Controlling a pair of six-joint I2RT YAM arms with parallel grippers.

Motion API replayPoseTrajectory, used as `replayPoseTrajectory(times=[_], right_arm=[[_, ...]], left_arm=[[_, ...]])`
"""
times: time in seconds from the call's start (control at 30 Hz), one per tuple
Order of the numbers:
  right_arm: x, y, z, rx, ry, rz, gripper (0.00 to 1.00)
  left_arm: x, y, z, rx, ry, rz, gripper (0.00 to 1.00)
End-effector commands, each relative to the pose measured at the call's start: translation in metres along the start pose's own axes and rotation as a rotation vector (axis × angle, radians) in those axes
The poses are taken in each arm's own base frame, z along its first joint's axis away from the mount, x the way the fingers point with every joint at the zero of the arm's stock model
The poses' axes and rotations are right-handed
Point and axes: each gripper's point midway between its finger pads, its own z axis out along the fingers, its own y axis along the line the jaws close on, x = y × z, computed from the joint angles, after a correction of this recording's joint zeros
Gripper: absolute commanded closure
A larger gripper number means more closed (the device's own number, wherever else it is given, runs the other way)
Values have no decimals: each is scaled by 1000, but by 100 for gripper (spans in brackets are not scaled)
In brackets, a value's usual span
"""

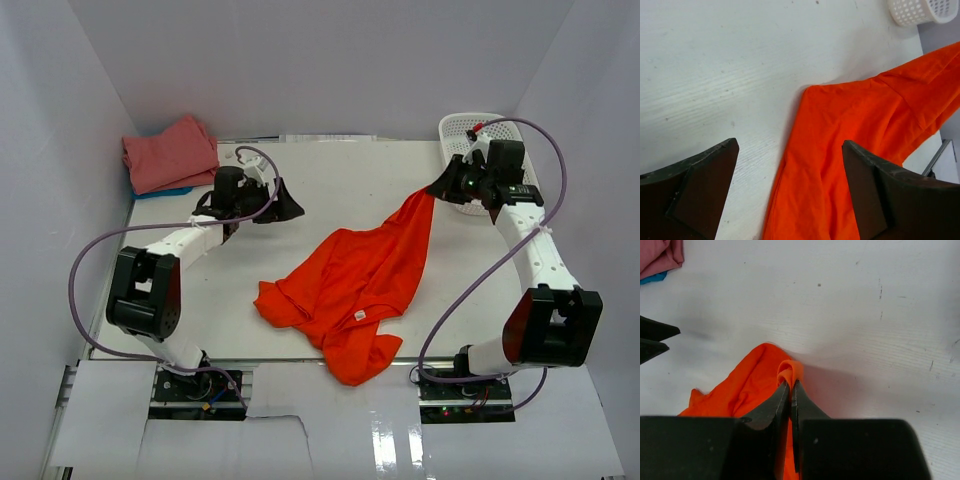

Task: Fold and stack the t-shirts
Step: Flatten out the tshirt

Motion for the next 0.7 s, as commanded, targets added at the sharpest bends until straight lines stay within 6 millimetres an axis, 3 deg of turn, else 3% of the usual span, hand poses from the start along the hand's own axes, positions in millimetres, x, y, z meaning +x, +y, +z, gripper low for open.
replayPoseTrajectory(times=[0.0,0.07,0.17,0.2,0.33,0.4,0.5,0.63,0.67], right_arm=[[-38,5,4,8,-98,-82,92],[-44,5,8,8,-104,-87,91],[-51,6,12,4,-109,-93,91],[-52,6,13,3,-109,-95,91],[-61,8,16,-8,-114,-103,91],[-64,9,18,-14,-115,-104,91],[-69,12,18,-28,-121,-109,92],[-68,11,21,-30,-115,-109,92],[-67,11,22,-29,-114,-108,92]], left_arm=[[-52,-2,-33,-7,-177,38,2],[-67,7,-46,23,-213,14,2],[-72,5,-55,140,-183,-14,2],[-68,-5,-59,222,-149,6,2],[-63,-10,-60,323,-93,-36,2],[-58,3,-58,377,-37,-107,2],[-55,13,-71,469,-28,-163,2],[-68,11,-85,375,-156,-69,2],[-79,20,-85,292,-219,-64,2]])
